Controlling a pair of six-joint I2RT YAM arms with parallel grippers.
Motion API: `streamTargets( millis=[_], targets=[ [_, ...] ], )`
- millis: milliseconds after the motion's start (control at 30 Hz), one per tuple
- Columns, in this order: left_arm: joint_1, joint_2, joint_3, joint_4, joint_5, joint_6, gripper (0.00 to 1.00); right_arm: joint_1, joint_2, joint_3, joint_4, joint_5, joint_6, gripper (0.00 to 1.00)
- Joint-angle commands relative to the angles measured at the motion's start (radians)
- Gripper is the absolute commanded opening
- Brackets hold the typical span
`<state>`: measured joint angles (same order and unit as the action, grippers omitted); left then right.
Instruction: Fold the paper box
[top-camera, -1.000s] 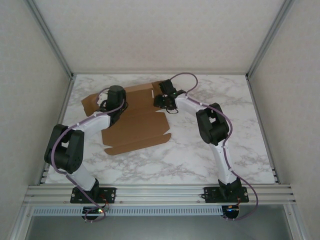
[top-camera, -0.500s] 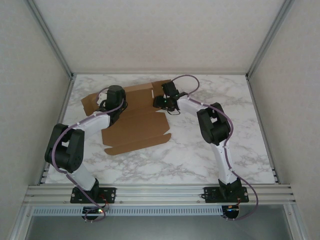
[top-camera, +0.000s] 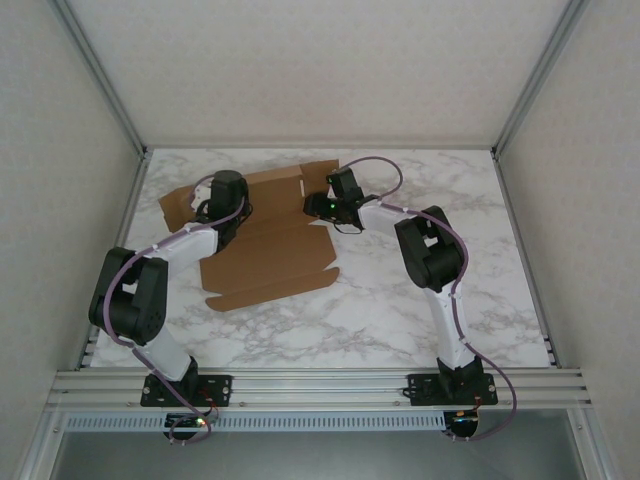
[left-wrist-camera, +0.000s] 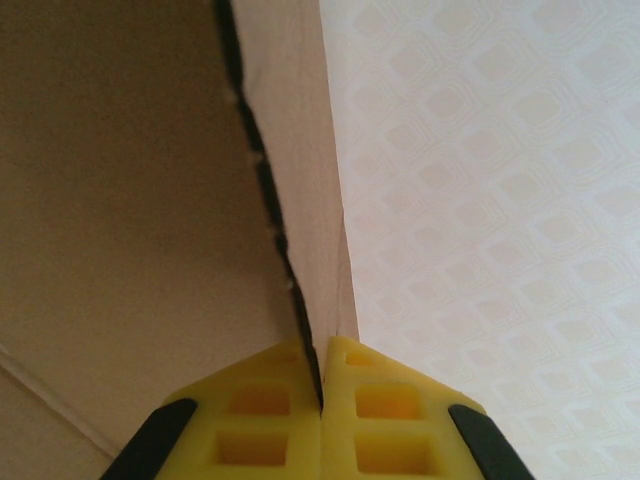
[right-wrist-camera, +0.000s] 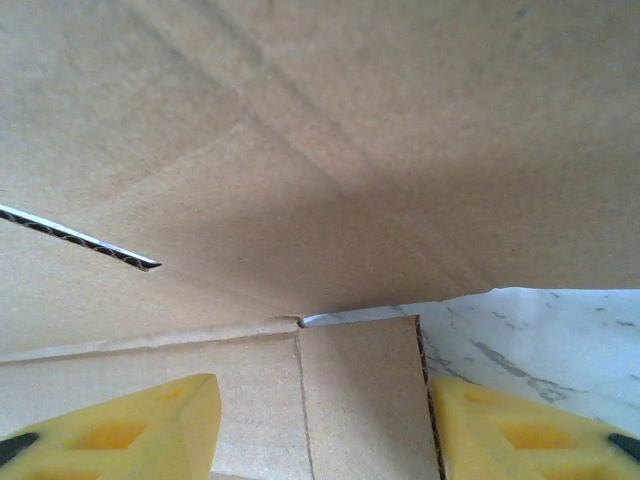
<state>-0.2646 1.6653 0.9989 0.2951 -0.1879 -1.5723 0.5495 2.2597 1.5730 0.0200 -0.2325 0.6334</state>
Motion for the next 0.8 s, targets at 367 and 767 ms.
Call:
streamTargets(
  millis=[367, 767],
  targets=[
    [-0.015, 0.038, -0.042, -0.131, 0.074, 0.009, 0.00, 0.045, -0.067, -0.051, 0.117, -0.120, 0.003, 0.52],
    [-0.013, 0.040, -0.039, -0.131, 0.082, 0.008, 0.00, 0.075, 0.028, 0.037, -0.044, -0.059, -0.010, 0.52]
  ],
)
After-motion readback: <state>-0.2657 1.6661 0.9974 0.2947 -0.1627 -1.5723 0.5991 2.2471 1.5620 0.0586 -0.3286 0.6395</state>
